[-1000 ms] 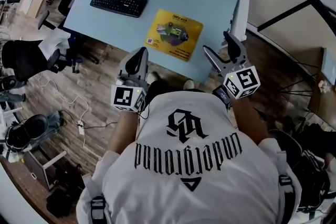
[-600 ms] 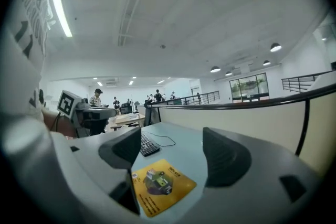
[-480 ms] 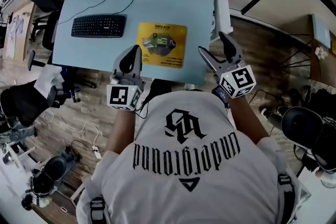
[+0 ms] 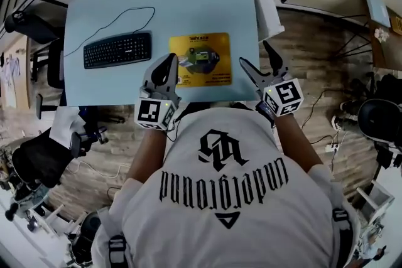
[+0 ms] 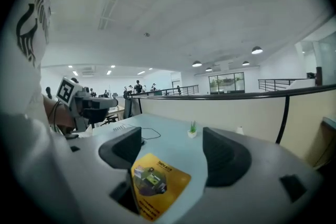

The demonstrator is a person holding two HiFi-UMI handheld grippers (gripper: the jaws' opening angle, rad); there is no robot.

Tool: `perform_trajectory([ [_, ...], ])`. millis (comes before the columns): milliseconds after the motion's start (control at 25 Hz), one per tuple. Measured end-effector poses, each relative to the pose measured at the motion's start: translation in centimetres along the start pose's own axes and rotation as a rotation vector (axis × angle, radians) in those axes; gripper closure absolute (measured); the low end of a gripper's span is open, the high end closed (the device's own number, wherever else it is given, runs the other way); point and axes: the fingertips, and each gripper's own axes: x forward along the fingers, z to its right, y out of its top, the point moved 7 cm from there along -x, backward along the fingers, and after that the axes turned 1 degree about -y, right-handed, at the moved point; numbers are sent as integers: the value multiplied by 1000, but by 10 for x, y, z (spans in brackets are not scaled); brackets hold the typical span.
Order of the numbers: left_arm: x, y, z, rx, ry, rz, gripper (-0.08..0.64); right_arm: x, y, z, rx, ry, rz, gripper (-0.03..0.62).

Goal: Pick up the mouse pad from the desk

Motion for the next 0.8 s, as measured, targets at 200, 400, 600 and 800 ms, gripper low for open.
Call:
perform_trajectory([
  [200, 5, -8, -34, 0, -70, -20, 552, 22, -14, -20, 7, -56, -45, 224],
  [400, 8, -29, -62, -2, -141, -79, 552, 40, -31, -39, 31, -104, -96, 222],
  [600, 12, -42, -80, 16, -207, -112, 552, 57, -51, -49, 50, -170, -127, 224],
  [800, 14, -62, -96, 9, -241, -157, 552, 72, -75, -56, 65, -209, -185, 224],
])
